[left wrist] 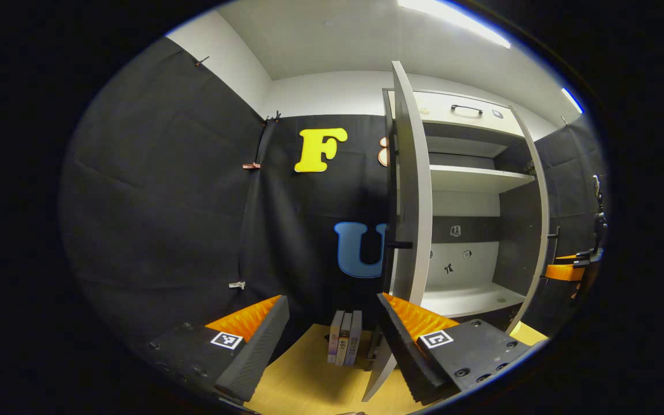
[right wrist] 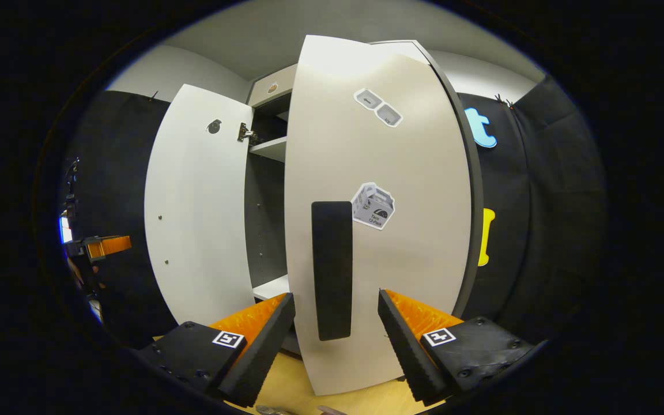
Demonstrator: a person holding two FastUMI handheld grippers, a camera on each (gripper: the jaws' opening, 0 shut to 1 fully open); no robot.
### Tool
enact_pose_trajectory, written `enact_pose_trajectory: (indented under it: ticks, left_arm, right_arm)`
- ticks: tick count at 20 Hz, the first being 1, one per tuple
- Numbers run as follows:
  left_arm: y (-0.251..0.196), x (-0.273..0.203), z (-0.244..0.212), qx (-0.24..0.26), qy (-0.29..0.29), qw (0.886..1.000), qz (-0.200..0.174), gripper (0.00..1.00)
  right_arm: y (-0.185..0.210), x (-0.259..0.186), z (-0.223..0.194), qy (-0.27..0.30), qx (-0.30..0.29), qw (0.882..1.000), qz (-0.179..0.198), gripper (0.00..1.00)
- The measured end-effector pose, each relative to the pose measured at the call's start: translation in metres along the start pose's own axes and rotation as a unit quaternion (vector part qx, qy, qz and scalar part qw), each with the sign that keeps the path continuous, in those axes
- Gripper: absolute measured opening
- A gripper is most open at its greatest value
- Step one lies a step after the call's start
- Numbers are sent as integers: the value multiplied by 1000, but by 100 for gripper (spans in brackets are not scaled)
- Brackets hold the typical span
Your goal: Grasp the bottle in the cabinet with the left hand and place it on the coaster, then close the right door with the right hand and the left door with the left hand.
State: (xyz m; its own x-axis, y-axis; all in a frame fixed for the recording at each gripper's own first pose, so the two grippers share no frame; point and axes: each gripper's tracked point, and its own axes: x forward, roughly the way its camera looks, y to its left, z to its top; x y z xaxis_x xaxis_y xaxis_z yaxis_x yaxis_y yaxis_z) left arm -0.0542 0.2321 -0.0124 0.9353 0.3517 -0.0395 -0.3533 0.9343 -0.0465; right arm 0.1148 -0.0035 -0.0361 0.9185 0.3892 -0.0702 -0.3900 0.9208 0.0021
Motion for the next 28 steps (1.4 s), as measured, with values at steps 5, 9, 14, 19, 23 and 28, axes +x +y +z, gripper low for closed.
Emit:
enact_pose_trajectory:
  ticks: [5, 9, 14, 19, 23, 28]
  left_arm:
    - [-5, 9, -7, -17, 7, 999, -48, 96]
    - [-9, 12, -8, -19, 11, 997, -68, 95]
    - [-20, 19, -6, 4, 6, 994, -105, 94]
    - [-33, 25, -4, 6, 17, 990, -143, 91]
    - [-57, 23, -6, 0, 21, 985, -173, 91]
    - [-105, 23, -8, -1, 23, 974, -227, 91]
  right_arm:
    - [0, -20, 0, 6, -1, 1000, -9, 96]
    - [-10, -30, 3, 3, -1, 999, -33, 96]
    - [-16, -34, -3, 12, -4, 999, -49, 97]
    - [-15, -34, -4, 13, -3, 999, -52, 97]
    - [-20, -36, -8, 17, 4, 998, -55, 96]
    - [-26, -38, -10, 15, 11, 998, -58, 96]
